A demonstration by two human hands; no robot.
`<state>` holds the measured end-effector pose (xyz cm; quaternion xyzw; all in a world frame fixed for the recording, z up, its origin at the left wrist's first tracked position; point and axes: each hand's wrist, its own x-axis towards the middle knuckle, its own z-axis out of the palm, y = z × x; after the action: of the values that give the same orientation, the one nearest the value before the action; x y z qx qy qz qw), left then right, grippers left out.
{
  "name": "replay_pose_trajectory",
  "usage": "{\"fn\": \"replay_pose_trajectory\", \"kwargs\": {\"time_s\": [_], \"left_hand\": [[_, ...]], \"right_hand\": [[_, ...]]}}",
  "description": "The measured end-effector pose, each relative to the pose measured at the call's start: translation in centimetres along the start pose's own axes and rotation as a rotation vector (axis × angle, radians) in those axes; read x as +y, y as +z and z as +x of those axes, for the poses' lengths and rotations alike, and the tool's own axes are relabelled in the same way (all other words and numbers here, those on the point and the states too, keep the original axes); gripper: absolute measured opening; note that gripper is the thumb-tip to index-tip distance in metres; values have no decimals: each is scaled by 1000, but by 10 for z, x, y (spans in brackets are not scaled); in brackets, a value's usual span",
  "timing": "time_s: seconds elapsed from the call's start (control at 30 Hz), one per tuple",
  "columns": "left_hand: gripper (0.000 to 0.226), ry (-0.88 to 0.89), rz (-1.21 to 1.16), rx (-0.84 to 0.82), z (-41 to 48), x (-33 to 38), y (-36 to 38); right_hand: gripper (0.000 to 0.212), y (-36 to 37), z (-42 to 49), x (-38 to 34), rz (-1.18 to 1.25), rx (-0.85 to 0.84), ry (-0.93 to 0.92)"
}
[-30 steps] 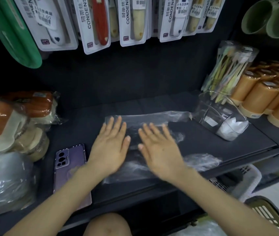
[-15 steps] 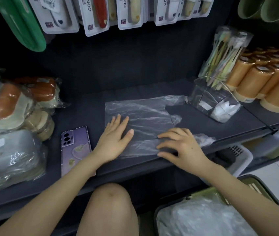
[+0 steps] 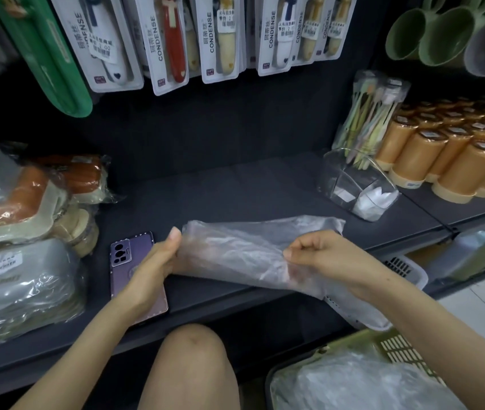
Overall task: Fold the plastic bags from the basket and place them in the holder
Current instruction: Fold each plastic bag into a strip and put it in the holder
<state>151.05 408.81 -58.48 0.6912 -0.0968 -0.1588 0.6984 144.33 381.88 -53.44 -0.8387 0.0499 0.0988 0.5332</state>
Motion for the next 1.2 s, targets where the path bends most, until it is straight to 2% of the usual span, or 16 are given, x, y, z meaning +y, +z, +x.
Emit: {"fn": "replay_pose_trajectory", "kwargs": {"time_s": [0.1,0.17,0.23,0.33,0.37,0.43,0.5,0.67,0.73,0.83,0.93,1.0,1.13,1.2], "left_hand": [[36,58,148,62,5,8,14],[16,57,251,189,14,5,20],[17,24,303,292,20,0,23],[16,-29,345,372,24,0,28],[15,-44,353,380,26,1,29],[16,-68,357,389,28,1,31],[17,-91,364,387,29,2,32],[13,-167,364,370,32,6,29],[21,-162,472,383,34,6,24],[39,-68,797,416,32,3,16],[28,186,1158,470,30,-2,14],[29,309,1236,393,33,-7,18],[44,405,1312,9,42,-15,35],[45,470,1398,-99,46,-17,45]], "right_hand": [[30,-9,15,-12,-48,-32,52],[35,-10,30,-19,-103,-21,65],[40,-11,47,-21,-190,-29,113],[61,-13,65,-26,-287,-102,150],[58,-14,69,-27,-315,-136,142],[38,-15,79,-28,-357,-178,114],[25,-13,91,-26,-349,-159,89],[19,0,112,-17,-336,-115,60],[18,4,116,-14,-371,-117,61],[19,6,120,-9,-421,-95,60],[17,4,122,-4,-445,-94,68],[18,1,122,-1,-447,-87,72],[17,-7,118,5,-422,-61,94],[15,-12,114,9,-412,-45,101]]}}
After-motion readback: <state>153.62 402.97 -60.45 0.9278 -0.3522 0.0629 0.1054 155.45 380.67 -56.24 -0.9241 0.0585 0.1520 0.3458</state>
